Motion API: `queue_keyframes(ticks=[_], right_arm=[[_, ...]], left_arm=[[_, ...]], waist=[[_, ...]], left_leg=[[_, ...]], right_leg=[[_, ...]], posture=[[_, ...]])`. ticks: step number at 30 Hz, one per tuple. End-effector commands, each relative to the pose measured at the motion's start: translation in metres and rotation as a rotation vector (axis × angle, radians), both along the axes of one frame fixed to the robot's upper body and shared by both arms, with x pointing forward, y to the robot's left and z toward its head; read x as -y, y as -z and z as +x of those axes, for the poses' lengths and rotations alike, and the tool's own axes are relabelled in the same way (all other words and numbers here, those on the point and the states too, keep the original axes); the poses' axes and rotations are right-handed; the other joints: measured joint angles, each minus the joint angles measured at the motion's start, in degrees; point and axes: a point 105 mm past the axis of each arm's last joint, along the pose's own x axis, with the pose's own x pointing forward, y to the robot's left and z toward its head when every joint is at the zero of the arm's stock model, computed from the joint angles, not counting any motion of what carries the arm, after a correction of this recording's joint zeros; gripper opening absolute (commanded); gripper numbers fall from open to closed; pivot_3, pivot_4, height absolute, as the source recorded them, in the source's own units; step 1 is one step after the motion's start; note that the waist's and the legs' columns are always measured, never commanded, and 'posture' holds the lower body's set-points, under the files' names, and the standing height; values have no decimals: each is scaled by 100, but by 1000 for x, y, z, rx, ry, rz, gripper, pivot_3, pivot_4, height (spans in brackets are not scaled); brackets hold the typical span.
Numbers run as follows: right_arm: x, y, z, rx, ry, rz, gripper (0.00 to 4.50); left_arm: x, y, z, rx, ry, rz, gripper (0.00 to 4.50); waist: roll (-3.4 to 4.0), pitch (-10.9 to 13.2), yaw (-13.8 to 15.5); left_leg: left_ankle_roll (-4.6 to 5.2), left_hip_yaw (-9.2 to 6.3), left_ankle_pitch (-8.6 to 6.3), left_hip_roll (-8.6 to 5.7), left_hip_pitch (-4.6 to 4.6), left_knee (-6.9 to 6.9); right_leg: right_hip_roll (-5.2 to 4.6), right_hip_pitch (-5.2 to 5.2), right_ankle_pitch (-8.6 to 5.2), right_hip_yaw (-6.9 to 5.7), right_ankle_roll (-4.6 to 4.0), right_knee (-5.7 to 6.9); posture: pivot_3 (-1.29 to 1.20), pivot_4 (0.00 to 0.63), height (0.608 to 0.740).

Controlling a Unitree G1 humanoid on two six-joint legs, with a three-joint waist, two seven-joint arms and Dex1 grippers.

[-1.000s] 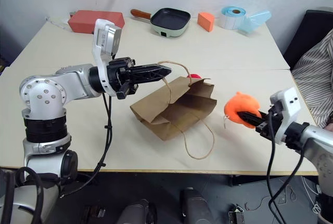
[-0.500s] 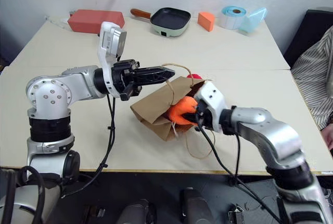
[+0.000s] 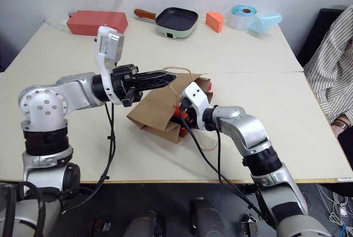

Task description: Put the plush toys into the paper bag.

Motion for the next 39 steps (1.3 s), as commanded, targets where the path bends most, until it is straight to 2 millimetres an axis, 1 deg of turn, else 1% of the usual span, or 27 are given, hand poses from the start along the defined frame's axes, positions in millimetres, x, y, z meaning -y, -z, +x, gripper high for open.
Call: queue_keyframes(ticks=[1, 3, 7, 9, 10, 12, 14, 16, 18, 20, 22, 24, 26, 29, 30, 32, 34, 36, 37, 39], right_arm=[[6, -25, -30, 73, -96, 54, 4474], [17, -32, -43, 96, -101, 62, 4474], [51, -50, -65, 118, -98, 83, 4474], [68, -57, -72, 121, -91, 83, 4474], [81, -63, -73, 119, -77, 90, 4474], [108, -73, -63, 124, 0, 92, 4474], [129, -73, -44, 133, 94, 68, 4474], [144, -70, -19, 141, 194, 53, 4474], [154, -64, 21, 152, 326, 54, 4474], [152, -57, 55, 156, 402, 44, 4474], [148, -53, 72, 159, 418, 33, 4474], [128, -49, 95, 153, 420, 36, 4474], [109, -46, 111, 142, 419, 44, 4474], [85, -39, 124, 114, 406, 57, 4474], [81, -38, 125, 106, 402, 61, 4474], [67, -32, 129, 73, 395, 72, 4474], [62, -21, 134, 70, 434, 20, 4474], [61, -13, 138, 71, 477, -13, 4474], [60, -10, 138, 77, 482, -27, 4307], [56, -9, 139, 101, 473, -39, 3823]], left_arm=[[-12, -5, -7, 40, -37, 2, 0], [-21, -1, -7, 29, -70, 15, 0], [-41, 7, -5, -1, -149, 42, 0], [-48, 10, -6, -11, -174, 53, 0], [-52, 11, -7, -13, -184, 57, 0], [-56, 11, -9, -11, -197, 60, 0], [-57, 9, -10, -6, -202, 60, 0], [-58, 7, -10, -2, -205, 59, 0], [-57, 5, -11, 6, -203, 60, 0], [-55, 3, -11, 16, -199, 61, 0], [-54, 2, -11, 19, -198, 60, 0], [-53, 1, -12, 25, -194, 59, 0], [-52, 0, -12, 29, -194, 58, 0], [-51, 0, -14, 31, -195, 57, 0], [-50, 1, -14, 32, -196, 57, 0], [-50, 2, -16, 33, -198, 57, 0], [-49, 3, -17, 34, -200, 56, 0], [-49, 3, -17, 36, -205, 52, 0], [-49, 3, -18, 37, -208, 50, 0], [-49, 2, -18, 39, -213, 45, 0]], waist=[[0, 0, 7], [0, 0, 13], [0, 0, 17], [-2, 1, 17], [-2, 1, 19], [-3, 2, 24], [-4, 2, 27], [-5, 1, 2], [-7, 3, -29], [-7, 5, -92], [-5, 7, -94], [-4, 8, -104], [0, 10, -162], [0, 11, -177], [0, 11, -174], [1, 10, -172], [1, 10, -173], [1, 10, -174], [1, 10, -173], [1, 10, -173]], left_leg=[[0, 0, 0, 0, 0, 0], [0, -1, 0, -1, 0, 0], [0, -2, -1, -2, 0, 1], [0, -3, -1, -2, 1, -1], [0, -4, -1, -2, 2, -1], [2, -3, -2, -3, 3, -1], [4, -3, -3, -4, 5, -1], [4, -1, -3, -4, 8, 0], [4, 3, -2, -4, 10, 0], [1, 11, 0, -3, 16, 2], [-2, 10, 5, -4, 14, 1], [-5, 9, 6, -2, 6, -8], [-4, 12, 7, -3, -1, -6], [-4, 12, 7, -1, 0, -6], [-4, 9, 7, 0, 0, -8], [-4, 9, 7, -1, -1, -8], [-3, 9, 7, -1, -1, -5], [-2, 8, 6, -1, -2, -4], [-2, 8, 6, -1, -2, -4], [-2, 7, 6, -1, -3, -4]], right_leg=[[0, 0, 0, 0, 0, 0], [-1, 2, 0, -1, 0, -3], [-2, 3, 0, -1, 0, -2], [-2, 4, 0, -2, 0, -4], [-2, 6, 0, -1, 0, -5], [-2, 9, 0, -1, 0, -8], [-2, 14, 0, -1, 0, -10], [-2, 15, 0, 1, 0, -9], [-1, 13, 0, 5, 0, -5], [3, 12, 0, 12, -1, 2], [2, 6, 0, 10, -1, 8], [3, -3, -2, 7, -4, 7], [2, -9, -2, 9, -5, 6], [2, -10, -2, 8, -5, 8], [2, -9, -2, 5, -5, 6], [2, -8, -2, 5, -5, 6], [0, -6, -2, 5, -5, 11], [-1, -6, -2, 5, -5, 15], [-1, -6, -2, 5, -5, 19], [0, -6, -2, 4, -5, 20]], posture=[[0, 150, 740], [0, 150, 740], [0, 150, 740], [0, 150, 740], [0, 150, 740], [0, 150, 740], [0, 150, 740], [0, 150, 740], [0, 150, 740], [0, 150, 740], [0, 150, 740], [0, 150, 740], [0, 150, 740], [0, 150, 740], [0, 150, 740], [0, 150, 740], [0, 150, 740], [0, 150, 740], [0, 150, 740], [0, 150, 740]])
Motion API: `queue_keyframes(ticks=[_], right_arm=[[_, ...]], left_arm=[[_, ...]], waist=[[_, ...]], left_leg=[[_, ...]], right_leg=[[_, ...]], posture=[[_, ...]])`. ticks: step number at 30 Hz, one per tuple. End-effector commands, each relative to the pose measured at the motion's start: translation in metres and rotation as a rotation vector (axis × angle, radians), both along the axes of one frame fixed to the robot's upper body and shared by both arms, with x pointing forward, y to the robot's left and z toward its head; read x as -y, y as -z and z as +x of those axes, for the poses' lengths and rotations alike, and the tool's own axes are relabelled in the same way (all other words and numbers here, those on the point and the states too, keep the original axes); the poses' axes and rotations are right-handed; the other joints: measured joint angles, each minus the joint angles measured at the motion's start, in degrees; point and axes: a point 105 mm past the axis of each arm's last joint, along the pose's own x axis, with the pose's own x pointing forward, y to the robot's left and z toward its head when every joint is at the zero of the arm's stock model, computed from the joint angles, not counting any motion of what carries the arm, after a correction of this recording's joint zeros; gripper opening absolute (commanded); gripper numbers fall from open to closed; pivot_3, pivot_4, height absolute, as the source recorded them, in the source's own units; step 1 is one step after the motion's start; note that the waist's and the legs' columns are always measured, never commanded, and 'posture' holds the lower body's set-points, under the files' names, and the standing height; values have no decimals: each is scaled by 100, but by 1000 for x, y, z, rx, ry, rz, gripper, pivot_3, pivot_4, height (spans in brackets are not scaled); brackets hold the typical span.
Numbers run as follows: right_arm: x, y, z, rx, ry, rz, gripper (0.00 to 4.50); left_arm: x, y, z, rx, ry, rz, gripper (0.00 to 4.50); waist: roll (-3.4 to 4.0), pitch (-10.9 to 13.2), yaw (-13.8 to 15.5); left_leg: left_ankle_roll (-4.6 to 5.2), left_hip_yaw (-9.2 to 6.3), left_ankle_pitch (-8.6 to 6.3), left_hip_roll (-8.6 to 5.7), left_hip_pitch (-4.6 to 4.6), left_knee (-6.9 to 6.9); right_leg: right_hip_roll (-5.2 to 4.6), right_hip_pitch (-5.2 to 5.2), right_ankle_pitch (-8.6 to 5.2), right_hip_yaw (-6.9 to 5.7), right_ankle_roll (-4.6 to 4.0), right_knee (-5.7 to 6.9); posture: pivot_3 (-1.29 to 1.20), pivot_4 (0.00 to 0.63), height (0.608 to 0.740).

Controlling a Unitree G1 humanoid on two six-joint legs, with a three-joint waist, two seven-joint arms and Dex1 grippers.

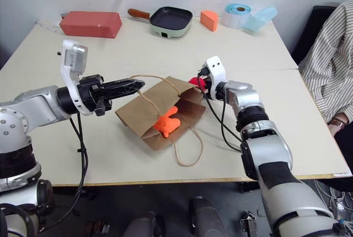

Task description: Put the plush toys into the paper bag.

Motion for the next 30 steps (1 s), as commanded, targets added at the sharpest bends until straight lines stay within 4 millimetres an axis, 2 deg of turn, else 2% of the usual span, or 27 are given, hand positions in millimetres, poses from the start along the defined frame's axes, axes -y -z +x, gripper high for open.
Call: queue_keyframes(ticks=[1, 6, 11, 15, 18, 21, 23, 26, 28, 30], right_arm=[[-6, -14, 4, 77, -10, -19, 3492], [-8, -23, 6, 119, -8, 12, 1711], [11, -37, 4, 184, -8, 31, 26], [41, -52, -8, 235, -12, 47, 26], [71, -71, -45, 273, -28, 89, 26], [86, -80, -94, 283, -85, 66, 26], [87, -80, -129, 250, -153, 56, 26], [81, -73, -169, 181, -239, 53, 26], [64, -60, -195, 116, -326, 46, 26], [43, -46, -209, 75, -388, 32, 26]], left_arm=[[0, -13, -6, 63, 3, -30, 0], [2, -12, -5, 62, 6, -39, 0], [6, -14, -3, 63, 23, -50, 0], [10, -14, -2, 58, 43, -51, 0], [12, -16, 1, 56, 59, -57, 0], [17, -19, 3, 59, 79, -61, 0], [19, -22, 5, 63, 91, -67, 0], [23, -25, 6, 68, 114, -77, 0], [27, -28, 7, 72, 133, -83, 0], [31, -30, 6, 74, 156, -87, 0]], waist=[[0, 0, 0], [1, 0, -21], [1, 1, -1], [1, 1, 50], [2, 0, 161], [8, 5, 207], [13, 8, 229], [14, 9, 217], [14, 9, 199], [13, 9, 175]], left_leg=[[0, 0, 0, 0, -1, 0], [-1, 0, 1, 1, 2, 1], [-1, 1, 1, 0, 1, 1], [-1, -7, 0, 0, -4, 0], [0, -19, -1, 0, -15, 1], [-1, -28, -1, 1, -23, -7], [-2, -31, -2, 0, -25, -7], [-5, -27, -3, 0, -14, -5], [-11, -27, -2, 1, -1, -4], [-14, -26, 0, 1, 10, -5]], right_leg=[[0, 0, 0, 0, 0, 0], [1, -1, 0, -1, 0, 12], [0, -1, 0, 0, 0, 12], [0, 2, 0, -3, 0, 5], [-1, 3, 0, -9, 1, -6], [0, 0, 0, -16, 1, -15], [0, 1, 0, -19, 1, -17], [2, 5, 0, -15, 1, -30], [5, 13, 0, -13, 1, -27], [6, 21, 0, -10, 1, -22]], posture=[[0, 150, 740], [0, 150, 740], [0, 150, 740], [0, 150, 740], [0, 150, 740], [0, 150, 740], [0, 150, 740], [0, 150, 740], [0, 150, 740], [0, 150, 740]])
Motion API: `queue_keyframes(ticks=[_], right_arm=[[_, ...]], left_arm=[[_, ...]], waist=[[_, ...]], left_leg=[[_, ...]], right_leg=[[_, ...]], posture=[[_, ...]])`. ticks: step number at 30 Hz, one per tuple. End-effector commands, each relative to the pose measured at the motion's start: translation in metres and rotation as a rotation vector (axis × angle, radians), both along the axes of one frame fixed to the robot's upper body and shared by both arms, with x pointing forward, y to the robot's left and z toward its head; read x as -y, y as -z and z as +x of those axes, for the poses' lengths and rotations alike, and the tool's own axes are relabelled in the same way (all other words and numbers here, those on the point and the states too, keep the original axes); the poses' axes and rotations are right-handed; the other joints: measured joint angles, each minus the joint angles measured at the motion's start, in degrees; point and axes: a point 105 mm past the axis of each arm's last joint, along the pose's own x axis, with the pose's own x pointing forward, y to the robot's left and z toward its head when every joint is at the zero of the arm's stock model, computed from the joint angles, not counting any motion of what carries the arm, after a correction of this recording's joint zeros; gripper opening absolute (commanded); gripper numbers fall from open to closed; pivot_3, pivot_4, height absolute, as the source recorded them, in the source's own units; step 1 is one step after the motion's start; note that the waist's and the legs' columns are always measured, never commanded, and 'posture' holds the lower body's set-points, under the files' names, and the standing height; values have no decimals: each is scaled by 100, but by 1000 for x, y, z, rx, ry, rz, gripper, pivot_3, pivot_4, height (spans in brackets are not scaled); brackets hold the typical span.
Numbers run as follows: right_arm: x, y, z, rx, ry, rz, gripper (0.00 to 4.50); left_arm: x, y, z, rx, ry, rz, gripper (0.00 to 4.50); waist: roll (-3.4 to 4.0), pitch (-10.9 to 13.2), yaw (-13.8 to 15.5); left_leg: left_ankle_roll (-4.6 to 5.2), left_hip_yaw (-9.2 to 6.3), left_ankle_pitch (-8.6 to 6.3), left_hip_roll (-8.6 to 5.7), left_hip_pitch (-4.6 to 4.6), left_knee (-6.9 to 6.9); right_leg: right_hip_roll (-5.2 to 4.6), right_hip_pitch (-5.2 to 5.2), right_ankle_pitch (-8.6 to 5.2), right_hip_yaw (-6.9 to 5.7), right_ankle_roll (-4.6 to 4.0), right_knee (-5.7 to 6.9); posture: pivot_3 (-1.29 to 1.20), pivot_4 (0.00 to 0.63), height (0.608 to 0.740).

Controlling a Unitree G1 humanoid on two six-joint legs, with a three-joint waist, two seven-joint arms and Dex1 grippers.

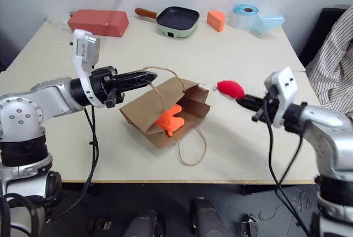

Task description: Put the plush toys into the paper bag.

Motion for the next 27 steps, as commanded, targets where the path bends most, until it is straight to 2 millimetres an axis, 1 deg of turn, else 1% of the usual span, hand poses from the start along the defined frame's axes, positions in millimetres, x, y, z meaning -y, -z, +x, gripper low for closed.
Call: queue_keyframes(ticks=[1, 2, 4, 8, 11, 15, 18, 20, 23, 26, 27], right_arm=[[-39, 7, -23, -8, -129, -21, 26], [-48, 12, -19, -9, -120, -15, 26], [-63, 18, -5, -4, -95, -10, 26], [-79, 26, 34, 17, -24, -43, 26], [-100, 30, 59, 26, -29, -61, 26], [-129, 27, 90, 13, -21, -16, 26], [-150, 22, 108, -12, 1, 49, 26], [-159, 24, 117, -19, 24, 61, 26], [-163, 27, 121, -21, 28, 59, 720], [-164, 21, 107, -28, -41, 93, 1706], [-162, 17, 98, -19, -78, 99, 2004]], left_arm=[[6, -12, -4, 53, 40, -14, 0], [7, -13, -4, 55, 51, -14, 0], [9, -13, -6, 58, 65, -11, 0], [10, -15, -8, 61, 87, -7, 0], [12, -16, -13, 63, 111, -10, 0], [12, -14, -22, 66, 151, -7, 0], [11, -12, -24, 64, 146, -10, 0], [11, -11, -23, 64, 135, -12, 0], [10, -11, -22, 65, 119, -13, 0], [8, -11, -20, 63, 99, -15, 0], [7, -10, -19, 60, 88, -15, 0]], waist=[[-1, 1, -24], [-2, 1, -33], [-2, 1, -43], [-4, 2, -15], [-5, 2, -13], [-4, 3, -56], [-4, 3, -63], [-4, 3, -76], [-4, 3, -70], [-4, 3, -54], [-4, 3, -46]], left_leg=[[-1, 1, 1, 0, 0, 2], [-2, 4, 1, -1, 3, 4], [-3, 6, 2, -3, 8, 9], [-3, 9, 4, -3, 4, 12], [1, 7, 5, -4, -4, 10], [2, 8, 6, -2, -6, 7], [3, 7, 6, -2, -8, 8], [3, 8, 6, -2, -8, 9], [3, 6, 6, -1, -9, 7], [8, 4, 5, -2, -18, 8], [9, 2, 4, -2, -20, 8]], right_leg=[[1, 0, 0, 2, 0, 2], [1, -1, 0, 7, 0, 7], [0, -1, 0, 10, 0, 14], [-1, -9, 0, 10, -1, 16], [-3, -11, 0, 7, -1, 5], [-2, -18, 0, 7, -1, 9], [-3, -18, 0, 6, -2, 10], [-4, -17, 0, 6, -2, 9], [-4, -18, 0, 3, -2, 9], [-6, -18, 0, 1, -2, 9], [-7, -18, 0, -1, -2, 9]], posture=[[0, 150, 740], [0, 150, 740], [0, 150, 740], [0, 150, 740], [0, 150, 740], [0, 150, 740], [0, 150, 740], [0, 150, 740], [0, 150, 740], [0, 150, 740], [0, 150, 740]])
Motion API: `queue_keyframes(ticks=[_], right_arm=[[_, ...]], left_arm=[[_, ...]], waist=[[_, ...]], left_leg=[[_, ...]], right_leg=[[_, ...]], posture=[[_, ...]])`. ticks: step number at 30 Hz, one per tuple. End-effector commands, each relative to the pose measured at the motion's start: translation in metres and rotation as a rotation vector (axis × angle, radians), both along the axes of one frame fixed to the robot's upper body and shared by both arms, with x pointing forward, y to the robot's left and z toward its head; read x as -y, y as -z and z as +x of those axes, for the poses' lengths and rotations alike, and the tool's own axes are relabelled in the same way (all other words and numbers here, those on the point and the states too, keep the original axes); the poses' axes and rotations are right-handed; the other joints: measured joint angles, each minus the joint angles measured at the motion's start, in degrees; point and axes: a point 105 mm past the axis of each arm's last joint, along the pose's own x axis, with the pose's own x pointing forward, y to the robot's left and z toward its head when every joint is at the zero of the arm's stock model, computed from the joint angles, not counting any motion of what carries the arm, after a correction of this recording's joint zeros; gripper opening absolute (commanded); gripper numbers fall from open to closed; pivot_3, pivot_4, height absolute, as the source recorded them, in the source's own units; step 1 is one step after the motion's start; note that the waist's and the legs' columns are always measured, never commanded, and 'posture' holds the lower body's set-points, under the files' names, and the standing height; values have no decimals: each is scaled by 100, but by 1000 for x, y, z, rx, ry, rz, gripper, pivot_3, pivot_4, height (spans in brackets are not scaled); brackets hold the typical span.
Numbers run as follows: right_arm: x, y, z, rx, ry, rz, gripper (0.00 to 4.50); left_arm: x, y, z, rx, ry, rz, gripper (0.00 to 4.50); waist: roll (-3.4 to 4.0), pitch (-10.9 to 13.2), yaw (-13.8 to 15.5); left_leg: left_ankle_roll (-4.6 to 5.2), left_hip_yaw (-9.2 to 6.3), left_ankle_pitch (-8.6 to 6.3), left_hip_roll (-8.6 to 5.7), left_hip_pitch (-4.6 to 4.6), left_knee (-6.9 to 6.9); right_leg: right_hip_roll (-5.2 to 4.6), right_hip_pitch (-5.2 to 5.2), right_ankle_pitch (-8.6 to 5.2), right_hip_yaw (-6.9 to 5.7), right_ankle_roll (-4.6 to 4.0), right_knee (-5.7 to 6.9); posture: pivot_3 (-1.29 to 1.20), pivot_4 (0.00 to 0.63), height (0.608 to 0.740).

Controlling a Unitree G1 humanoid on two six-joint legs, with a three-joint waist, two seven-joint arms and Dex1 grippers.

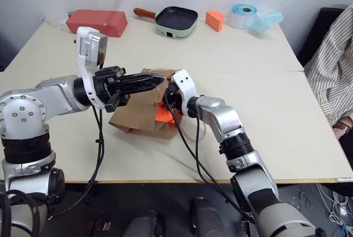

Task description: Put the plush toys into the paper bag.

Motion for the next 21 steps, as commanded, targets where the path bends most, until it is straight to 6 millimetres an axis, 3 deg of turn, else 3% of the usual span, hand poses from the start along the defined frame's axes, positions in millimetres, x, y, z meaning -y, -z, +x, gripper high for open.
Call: queue_keyframes(ticks=[1, 5, 7, 11, 14, 17, 21], right_arm=[[4, -29, -24, 68, -107, 70, 2356], [22, -44, -55, 110, -186, 78, 3790], [44, -48, -78, 111, -217, 70, 4400], [86, -39, -111, 51, -175, 4, 4400], [115, -12, -124, -80, -45, -49, 4400], [121, 16, -134, -184, 27, -78, 4400], [110, 45, -135, -289, 67, -46, 4400]], left_arm=[[-4, -8, -3, 42, -17, -25, 0], [-5, -7, 0, 35, -32, -29, 0], [-6, -7, 3, 30, -39, -31, 0], [-6, -7, 5, 23, -42, -31, 0], [-5, -6, 7, 16, -35, -29, 0], [-2, -6, 7, 14, -26, -29, 0], [2, -6, 4, 13, -5, -25, 0]], waist=[[0, 0, 14], [0, 0, 37], [0, 0, 47], [0, 0, 72], [-1, 0, 80], [-1, -1, 50], [-2, -1, 36]], left_leg=[[1, -3, -1, 0, -3, -1], [1, -17, -1, 1, -11, 0], [1, -19, -1, 0, -14, 1], [-1, -30, -2, 0, -16, -1], [-1, -32, -2, -1, -12, -2], [-3, -30, -2, -1, -8, -2], [-7, -28, 1, -2, 1, -1]], right_leg=[[0, 0, 0, -3, 0, 1], [-1, 1, 0, -15, 0, -1], [-3, 0, 0, -18, 0, -8], [-3, 4, 0, -27, 0, -21], [-3, 9, 0, -26, 0, -26], [-2, 12, 0, -22, 0, -22], [0, 12, 0, -17, 0, -12]], posture=[[0, 150, 740], [0, 150, 740], [0, 150, 740], [0, 150, 740], [0, 150, 740], [0, 150, 740], [0, 150, 740]])
